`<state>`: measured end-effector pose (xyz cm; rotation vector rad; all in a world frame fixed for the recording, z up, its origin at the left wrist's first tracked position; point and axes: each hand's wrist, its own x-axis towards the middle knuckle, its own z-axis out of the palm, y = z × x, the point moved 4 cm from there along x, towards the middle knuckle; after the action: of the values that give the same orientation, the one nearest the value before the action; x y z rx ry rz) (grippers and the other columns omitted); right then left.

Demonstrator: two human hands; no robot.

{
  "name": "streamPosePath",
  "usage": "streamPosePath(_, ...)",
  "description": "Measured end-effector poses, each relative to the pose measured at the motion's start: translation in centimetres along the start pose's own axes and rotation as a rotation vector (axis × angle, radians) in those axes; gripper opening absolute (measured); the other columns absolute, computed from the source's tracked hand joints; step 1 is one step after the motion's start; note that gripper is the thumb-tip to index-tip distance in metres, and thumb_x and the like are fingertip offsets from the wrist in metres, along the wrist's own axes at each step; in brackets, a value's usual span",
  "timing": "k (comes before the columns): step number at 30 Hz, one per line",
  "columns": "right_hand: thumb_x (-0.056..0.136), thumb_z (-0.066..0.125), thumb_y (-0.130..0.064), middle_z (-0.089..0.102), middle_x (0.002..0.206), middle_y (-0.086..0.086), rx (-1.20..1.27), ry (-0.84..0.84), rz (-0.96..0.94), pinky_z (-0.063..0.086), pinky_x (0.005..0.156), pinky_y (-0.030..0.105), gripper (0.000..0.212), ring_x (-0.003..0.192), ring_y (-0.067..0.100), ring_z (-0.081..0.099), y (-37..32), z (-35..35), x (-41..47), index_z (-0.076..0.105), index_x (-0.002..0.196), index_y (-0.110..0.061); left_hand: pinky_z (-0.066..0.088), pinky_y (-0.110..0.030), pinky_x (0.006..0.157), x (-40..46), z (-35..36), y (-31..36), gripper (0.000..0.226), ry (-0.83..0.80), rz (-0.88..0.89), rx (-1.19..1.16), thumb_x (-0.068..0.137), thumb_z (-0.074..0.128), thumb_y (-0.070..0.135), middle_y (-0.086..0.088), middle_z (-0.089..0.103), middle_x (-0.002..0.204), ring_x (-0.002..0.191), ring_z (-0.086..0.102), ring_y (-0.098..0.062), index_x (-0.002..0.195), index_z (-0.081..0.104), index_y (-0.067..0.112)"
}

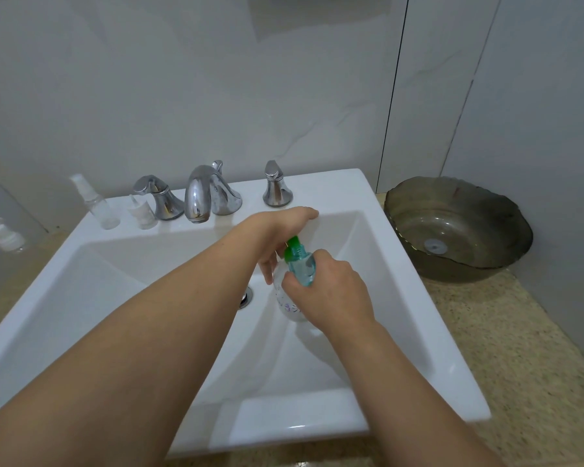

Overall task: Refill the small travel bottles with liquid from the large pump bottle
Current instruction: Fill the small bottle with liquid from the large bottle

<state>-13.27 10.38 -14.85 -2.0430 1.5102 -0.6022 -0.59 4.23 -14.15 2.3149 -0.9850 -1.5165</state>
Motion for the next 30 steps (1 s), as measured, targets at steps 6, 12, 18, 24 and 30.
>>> streamPosePath(6,0.086,0.053,-0.049,0.056,0.082,0.001,-0.006,-0.008,0.005,0.041,0.063,0.032,0.034,0.076,0.024,0.057,0.0,0.1,0.0,0.049,0.092,-0.016,0.053,-0.067,0.088,0.1,0.3,0.0,0.072,0.072,0.02,0.049,0.097,0.039,0.06,-0.019,0.06,0.117,0.107,0.06,-0.05,0.136,0.054,0.002)
streamPosePath(12,0.085,0.054,-0.048,0.054,0.08,0.0,-0.027,-0.054,0.01,0.04,0.062,0.032,0.034,0.074,0.023,0.055,0.2,0.5,0.1,0.048,0.091,-0.016,0.058,-0.063,0.081,0.5,0.7,-0.3,0.047,0.177,0.067,0.04,0.098,0.033,0.031,-0.023,0.065,0.109,0.092,0.066,-0.044,0.121,0.06,-0.001)
streamPosePath(18,0.084,0.055,-0.048,0.055,0.082,0.0,-0.026,-0.07,0.023,0.043,0.063,0.031,0.033,0.076,0.022,0.057,0.3,0.7,0.3,0.05,0.093,-0.016,0.059,-0.06,0.079,0.2,1.1,-0.2,0.045,0.212,0.07,0.024,0.099,0.029,0.025,-0.025,0.065,0.111,0.091,0.067,-0.046,0.12,0.059,-0.002)
streamPosePath(24,0.084,0.055,-0.047,0.054,0.079,-0.001,-0.037,-0.071,0.014,0.042,0.062,0.031,0.032,0.075,0.022,0.057,0.2,0.7,0.3,0.05,0.093,-0.017,0.059,-0.058,0.08,0.4,0.9,-0.3,0.045,0.211,0.1,0.042,0.099,0.03,0.024,-0.023,0.065,0.111,0.091,0.066,-0.043,0.119,0.061,-0.001)
streamPosePath(30,0.084,0.055,-0.049,0.056,0.08,-0.001,-0.052,-0.038,-0.01,0.044,0.062,0.031,0.034,0.074,0.021,0.058,0.0,0.6,0.3,0.051,0.093,-0.017,0.057,-0.057,0.085,0.4,0.6,-0.4,0.051,0.159,0.09,0.028,0.098,0.039,0.04,-0.019,0.064,0.112,0.096,0.063,-0.041,0.126,0.06,0.003)
